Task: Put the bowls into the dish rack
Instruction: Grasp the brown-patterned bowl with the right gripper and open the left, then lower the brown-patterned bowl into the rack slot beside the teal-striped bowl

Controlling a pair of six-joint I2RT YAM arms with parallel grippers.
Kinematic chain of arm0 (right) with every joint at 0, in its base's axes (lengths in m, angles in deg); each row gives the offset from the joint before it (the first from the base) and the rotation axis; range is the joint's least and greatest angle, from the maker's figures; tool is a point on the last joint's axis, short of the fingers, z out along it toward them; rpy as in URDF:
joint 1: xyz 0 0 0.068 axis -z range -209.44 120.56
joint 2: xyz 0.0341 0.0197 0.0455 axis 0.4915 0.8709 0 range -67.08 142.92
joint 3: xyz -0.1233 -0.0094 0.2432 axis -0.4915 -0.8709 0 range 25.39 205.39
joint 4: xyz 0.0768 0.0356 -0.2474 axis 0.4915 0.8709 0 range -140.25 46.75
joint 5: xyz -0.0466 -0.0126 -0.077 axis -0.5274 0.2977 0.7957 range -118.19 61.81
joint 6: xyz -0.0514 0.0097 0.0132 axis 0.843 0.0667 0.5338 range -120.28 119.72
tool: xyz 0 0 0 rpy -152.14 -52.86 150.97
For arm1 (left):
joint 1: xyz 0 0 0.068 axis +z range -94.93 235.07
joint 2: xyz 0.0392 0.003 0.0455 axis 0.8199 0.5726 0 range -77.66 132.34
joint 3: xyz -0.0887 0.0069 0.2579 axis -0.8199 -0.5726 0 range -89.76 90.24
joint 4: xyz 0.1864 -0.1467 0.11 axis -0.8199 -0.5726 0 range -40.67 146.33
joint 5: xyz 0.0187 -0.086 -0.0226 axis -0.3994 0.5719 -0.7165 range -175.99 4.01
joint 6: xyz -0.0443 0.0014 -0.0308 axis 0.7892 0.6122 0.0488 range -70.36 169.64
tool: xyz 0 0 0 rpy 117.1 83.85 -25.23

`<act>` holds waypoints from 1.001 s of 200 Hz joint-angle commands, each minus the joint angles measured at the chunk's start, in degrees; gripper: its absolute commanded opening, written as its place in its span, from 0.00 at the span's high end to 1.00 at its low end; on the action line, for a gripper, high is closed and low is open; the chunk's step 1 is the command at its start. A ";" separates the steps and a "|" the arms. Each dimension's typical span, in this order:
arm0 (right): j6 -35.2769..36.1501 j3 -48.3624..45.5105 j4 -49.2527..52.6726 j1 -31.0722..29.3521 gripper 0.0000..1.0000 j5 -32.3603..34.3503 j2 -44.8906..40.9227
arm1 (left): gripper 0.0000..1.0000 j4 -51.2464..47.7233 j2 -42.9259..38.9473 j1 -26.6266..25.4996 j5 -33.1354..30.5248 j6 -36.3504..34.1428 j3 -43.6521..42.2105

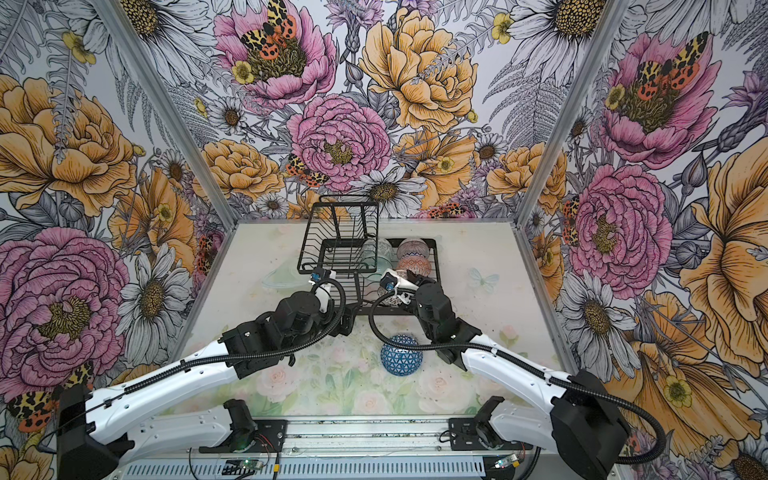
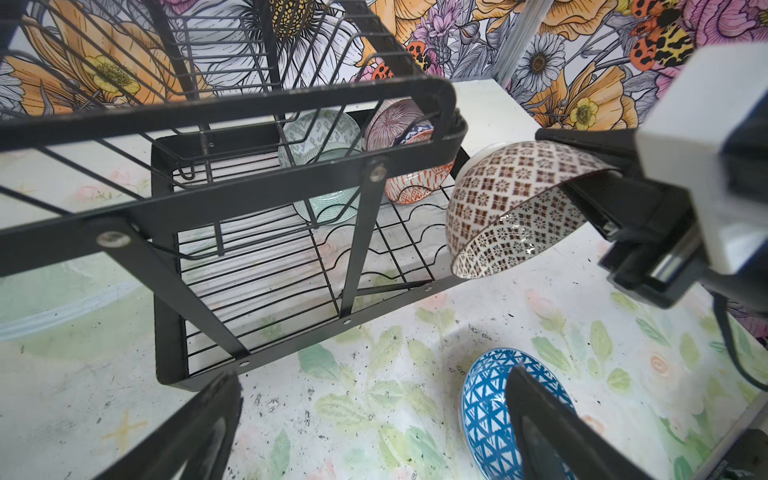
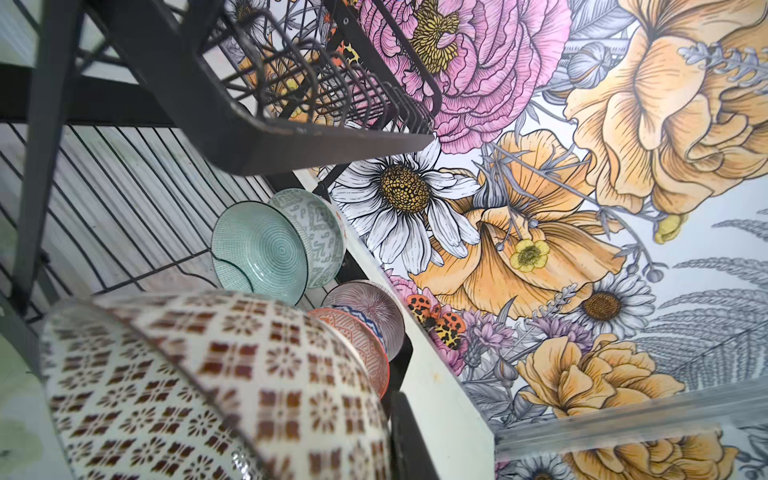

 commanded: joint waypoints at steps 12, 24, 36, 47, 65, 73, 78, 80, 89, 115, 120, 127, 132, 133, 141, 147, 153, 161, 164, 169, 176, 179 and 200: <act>11.70 -1.21 -18.43 -0.53 1.00 0.77 4.80 | 0.01 -0.50 -0.98 0.58 0.31 -0.72 -0.63; 14.21 -1.35 -22.08 -0.58 1.00 1.11 7.85 | 0.01 -0.56 -0.99 0.65 0.36 -0.78 -0.68; 16.67 -1.29 -26.06 -0.58 1.00 1.58 11.06 | 0.01 -0.54 -1.03 0.66 0.40 -0.89 -0.73; 18.69 -0.99 -29.79 -0.44 1.00 1.99 13.89 | 0.01 -0.55 -1.08 0.84 0.55 -1.05 -0.75; 21.12 0.49 -33.93 0.20 1.00 2.38 18.88 | 0.01 -0.56 -1.15 0.95 0.92 -1.05 -0.81; 21.93 1.09 -35.91 0.62 1.00 2.31 20.80 | 0.01 -0.57 -1.25 1.03 1.01 -1.07 -0.98; 22.39 1.48 -37.07 0.82 1.00 2.22 22.31 | 0.01 -0.56 -1.37 1.04 1.07 -1.07 -1.12; 22.57 1.62 -37.35 0.93 1.00 2.19 22.78 | 0.01 -0.55 -1.46 1.04 1.03 -1.10 -1.15; 23.44 2.29 -38.74 1.34 1.00 1.63 24.82 | 0.01 -0.55 -1.84 0.98 1.01 -1.02 -1.37; 24.75 4.33 -42.30 2.01 1.00 0.86 30.18 | 0.01 -0.50 -3.07 1.24 1.01 -1.02 -2.17; 24.97 4.69 -42.95 2.02 1.00 0.73 31.05 | 0.01 -0.49 -3.33 1.41 1.01 -0.99 -2.33; 25.47 5.33 -43.75 2.10 1.00 0.52 32.27 | 0.01 -0.57 -3.53 1.52 1.05 -1.00 -2.52; 25.60 5.74 -44.16 2.13 1.00 0.34 33.08 | 0.01 -0.57 -3.75 1.52 1.10 -0.99 -2.61; 25.65 5.83 -44.23 2.12 1.00 0.29 33.24 | 0.01 -0.57 -3.78 1.59 1.14 -0.98 -2.62; 25.99 6.67 -44.40 2.19 1.00 0.03 34.28 | 0.01 -0.57 -3.97 1.81 1.27 -1.00 -2.74; 26.19 7.24 -44.47 2.19 1.00 -0.17 35.12 | 0.01 -0.50 -4.10 1.91 1.40 -1.03 -2.88; 26.34 7.78 -44.55 2.28 1.00 -0.48 35.89 | 0.01 -0.55 -4.17 2.04 1.45 -1.04 -2.91; 26.58 8.51 -44.80 2.37 1.00 -0.80 36.89 | 0.01 -0.57 -4.30 2.18 1.62 -0.97 -3.12; 26.59 8.73 -44.82 2.44 1.00 -0.82 37.24 | 0.01 -0.56 -4.33 2.18 1.67 -1.11 -3.13; 26.62 9.16 -44.86 2.53 1.00 -0.90 37.74 | 0.01 -0.52 -4.40 2.27 1.71 -1.10 -3.16; 26.74 9.78 -44.91 2.72 1.00 -0.97 38.43 | 0.01 -0.57 -4.42 2.33 1.79 -1.06 -3.29; 26.76 10.00 -44.91 2.73 1.00 -1.07 38.67 | 0.01 -0.57 -4.49 2.42 1.80 -0.99 -3.32; 26.67 11.27 -44.82 3.14 1.00 -1.25 40.04 | 0.01 -0.57 -4.73 2.53 1.98 -0.87 -3.50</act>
